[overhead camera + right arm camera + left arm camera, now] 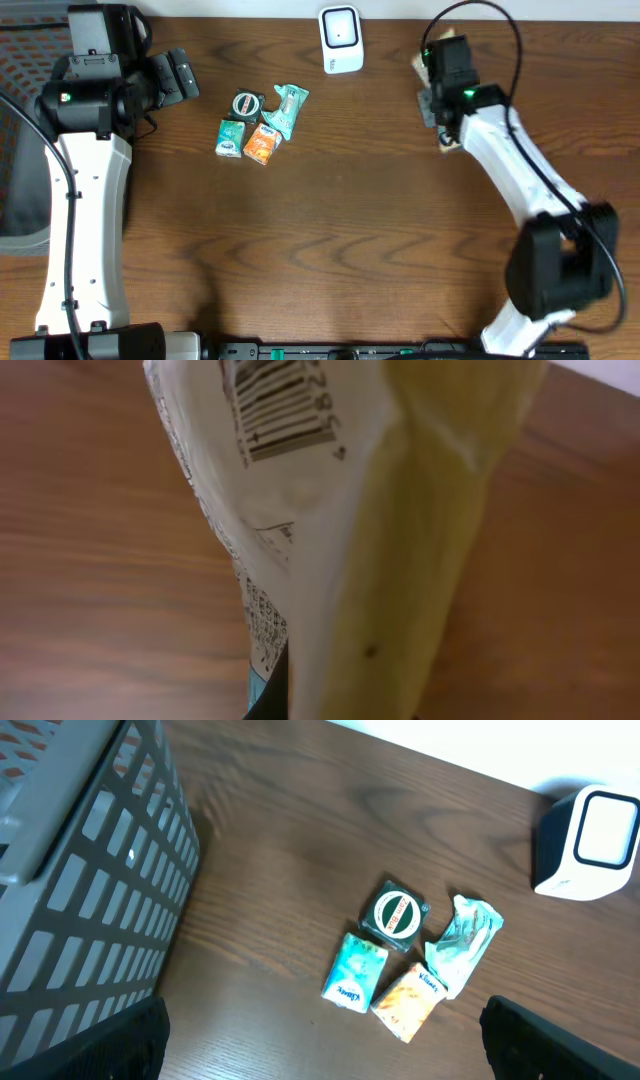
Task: Scan the item barcode
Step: 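Lower the bag onto the table, flipped to its printed side, then open the right gripper and raise it off the bag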
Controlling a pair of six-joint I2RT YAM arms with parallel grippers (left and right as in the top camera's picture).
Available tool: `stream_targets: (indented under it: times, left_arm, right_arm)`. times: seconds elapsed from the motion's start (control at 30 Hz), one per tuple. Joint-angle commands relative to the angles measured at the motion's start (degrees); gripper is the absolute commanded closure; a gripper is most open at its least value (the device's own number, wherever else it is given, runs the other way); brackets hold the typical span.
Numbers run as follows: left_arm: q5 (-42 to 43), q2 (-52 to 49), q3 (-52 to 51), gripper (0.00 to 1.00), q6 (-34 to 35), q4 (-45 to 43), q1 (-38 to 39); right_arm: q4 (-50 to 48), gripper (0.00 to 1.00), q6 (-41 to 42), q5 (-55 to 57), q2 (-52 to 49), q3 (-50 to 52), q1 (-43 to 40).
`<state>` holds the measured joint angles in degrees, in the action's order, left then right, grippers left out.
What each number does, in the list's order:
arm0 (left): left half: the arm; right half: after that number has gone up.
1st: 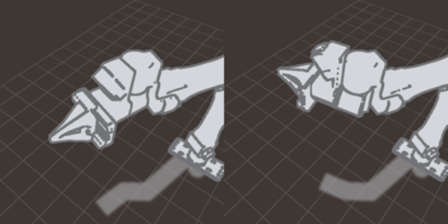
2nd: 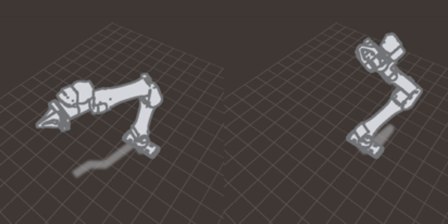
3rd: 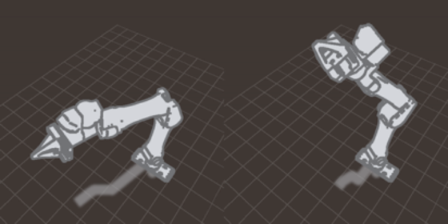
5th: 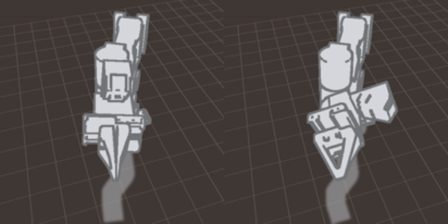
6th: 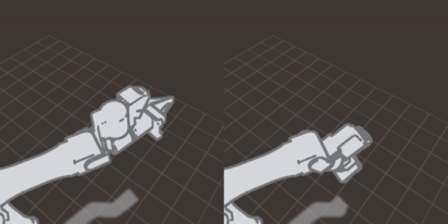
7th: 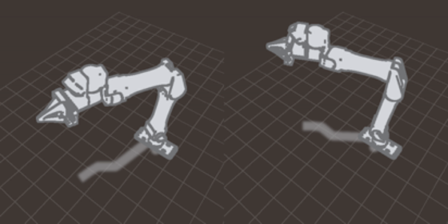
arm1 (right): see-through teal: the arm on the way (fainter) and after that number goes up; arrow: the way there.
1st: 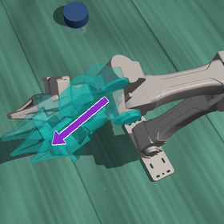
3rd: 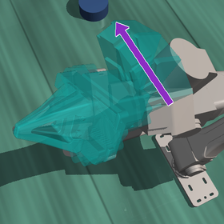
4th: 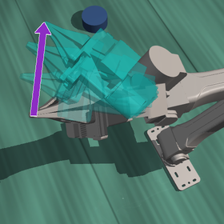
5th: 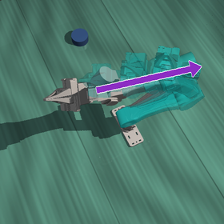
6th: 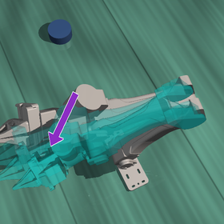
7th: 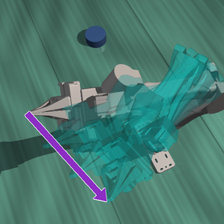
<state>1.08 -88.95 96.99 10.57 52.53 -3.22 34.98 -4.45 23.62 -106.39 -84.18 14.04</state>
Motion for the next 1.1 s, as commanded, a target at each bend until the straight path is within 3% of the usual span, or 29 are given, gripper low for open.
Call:
stream_targets:
  times: [0.0,0.07,0.2,0.3,0.37,0.4,0.47,0.53,0.57,0.73,0.8,0.9,0.97,1.07]
  left_arm:
    - [-0.7,-0.3,-0.2,0.02,0.5,0.1,0.0]
    - [-0.7,-0.3,-0.2,0.02,0.5,0.2,0.0]
    - [-0.7,-0.3,-0.2,0.02,0.5,0.2,0.0]
    - [-0.7,-0.3,-0.2,0.02,0.5,0.2,0.0]
    - [-0.7,-0.3,-0.2,0.02,0.5,0.2,0.0]
    - [-0.7,-0.3,-0.2,0.02,0.5,0.2,0.0]
    - [-0.7,-0.3,-0.2,0.02,0.5,0.2,0.0]
    - [-0.7,-0.3,-0.2,0.02,0.5,0.1,0.0]
    - [-0.7,-0.3,-0.2,0.02,0.5,0.2,0.0]
    - [-0.7,-0.3,-0.2,0.02,0.5,0.1,0.0]
    - [-0.7,-0.3,-0.2,0.03,0.5,0.2,0.0]
    - [-0.7,-0.3,-0.2,0.02,0.5,0.1,0.0]
    - [-0.7,-0.3,-0.2,0.02,0.5,0.1,0.0]
    - [-0.7,-0.3,-0.2,0.02,0.5,0.2,0.0]
  right_arm:
    - [0.0,0.99,-0.5,28.1,-6.1,-0.2,0.4]
    - [0.6,0.99,-0.5,31.3,-9.3,-0.2,0.4]
    - [2.5,0.99,-0.4,27.6,-12.9,-0.2,1.3]
    - [5.1,0.92,-0.3,18.4,-14.0,-0.2,2.9]
    - [5.9,0.82,1.3,12.9,-13.8,-0.2,4.3]
    - [6.0,0.63,4.9,9.5,-13.1,-0.3,5.8]
    - [6.5,0.39,7.4,4.9,-12.0,-0.8,7.5]
    - [8.3,0.05,8.9,0.4,-10.6,-2.3,9.1]
    - [9.2,0.01,9.7,-0.9,-9.9,-3.2,9.6]
    - [12.7,0.02,10.9,-1.6,-6.3,-9.5,8.8]
    - [12.3,0.19,10.9,-1.9,-5.3,-10.8,7.0]
    - [10.4,0.62,10.8,-5.2,-5.4,-11.2,2.5]
    - [9.6,0.7,10.8,-9.9,-6.4,-11.1,-0.1]
    - [8.0,0.73,10.8,-21.1,-9.5,-10.4,-4.7]
